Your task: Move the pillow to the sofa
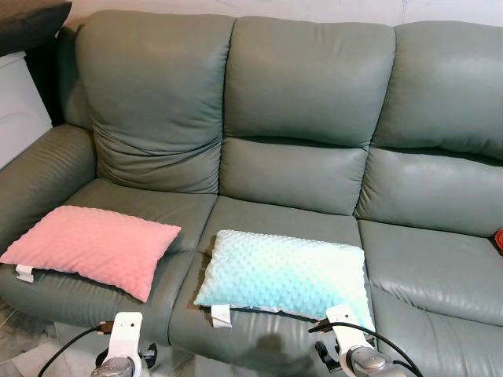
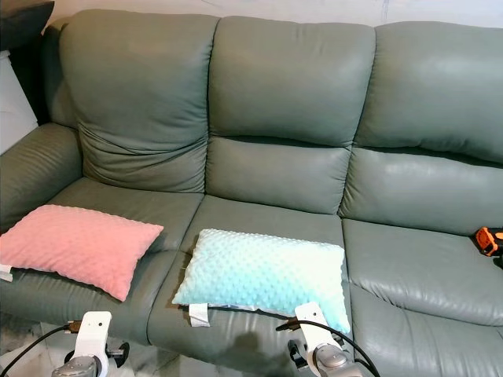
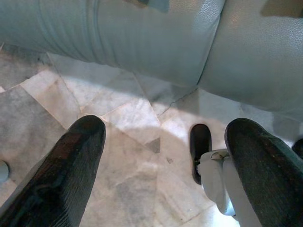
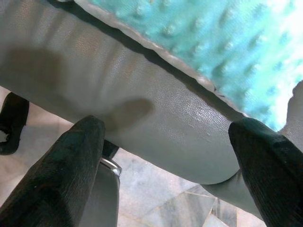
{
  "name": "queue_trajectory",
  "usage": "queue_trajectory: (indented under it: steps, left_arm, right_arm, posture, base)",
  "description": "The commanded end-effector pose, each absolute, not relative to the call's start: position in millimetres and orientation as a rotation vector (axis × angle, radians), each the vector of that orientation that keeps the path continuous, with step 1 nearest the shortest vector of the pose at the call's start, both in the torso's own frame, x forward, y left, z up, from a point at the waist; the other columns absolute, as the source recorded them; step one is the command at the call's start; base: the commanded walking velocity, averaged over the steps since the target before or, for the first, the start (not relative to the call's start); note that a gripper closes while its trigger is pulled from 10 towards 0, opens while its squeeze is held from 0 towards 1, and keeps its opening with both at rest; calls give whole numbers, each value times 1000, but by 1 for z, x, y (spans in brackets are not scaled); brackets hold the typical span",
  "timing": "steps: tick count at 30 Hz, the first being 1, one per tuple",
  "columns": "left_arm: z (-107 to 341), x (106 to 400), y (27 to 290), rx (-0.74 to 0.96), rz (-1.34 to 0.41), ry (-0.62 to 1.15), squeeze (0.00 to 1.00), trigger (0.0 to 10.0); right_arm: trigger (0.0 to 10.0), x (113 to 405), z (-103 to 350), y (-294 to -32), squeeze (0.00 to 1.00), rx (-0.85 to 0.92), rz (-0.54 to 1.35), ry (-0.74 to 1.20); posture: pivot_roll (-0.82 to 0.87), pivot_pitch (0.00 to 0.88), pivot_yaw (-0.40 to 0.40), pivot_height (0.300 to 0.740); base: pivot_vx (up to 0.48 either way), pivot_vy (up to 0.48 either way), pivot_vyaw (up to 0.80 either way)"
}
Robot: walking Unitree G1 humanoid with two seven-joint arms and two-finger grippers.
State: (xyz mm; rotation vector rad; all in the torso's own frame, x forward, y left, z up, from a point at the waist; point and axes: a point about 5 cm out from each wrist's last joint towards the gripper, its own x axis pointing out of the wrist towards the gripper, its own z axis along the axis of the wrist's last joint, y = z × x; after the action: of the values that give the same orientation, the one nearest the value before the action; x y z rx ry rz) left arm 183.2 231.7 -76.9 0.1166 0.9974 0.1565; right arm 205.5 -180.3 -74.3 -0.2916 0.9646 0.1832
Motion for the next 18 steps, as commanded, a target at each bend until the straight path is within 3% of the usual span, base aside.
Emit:
queue_trajectory:
  steps: [1, 4, 6, 18]
  left_arm:
    - [-77, 181, 236, 121, 170, 1009, 0, 10000]
    - [-77, 180, 236, 125, 169, 1011, 0, 10000]
    - [-77, 180, 237, 126, 169, 1011, 0, 10000]
    - [-77, 180, 238, 135, 170, 1015, 0, 10000]
  right_arm:
    - [10000, 205, -75, -179, 0, -286, 191, 971]
    - [10000, 205, -75, -179, 0, -287, 193, 971]
    - [10000, 205, -75, -178, 0, -287, 193, 971]
    - [10000, 205, -75, -178, 0, -289, 194, 971]
  posture:
    - [43, 0, 13, 740]
    - [43, 0, 14, 740]
    - [43, 0, 14, 740]
    - [44, 0, 18, 740]
  base:
    - [-259, 0, 0]
    - [-262, 0, 0]
    - [259, 0, 0]
    - [-303, 0, 0]
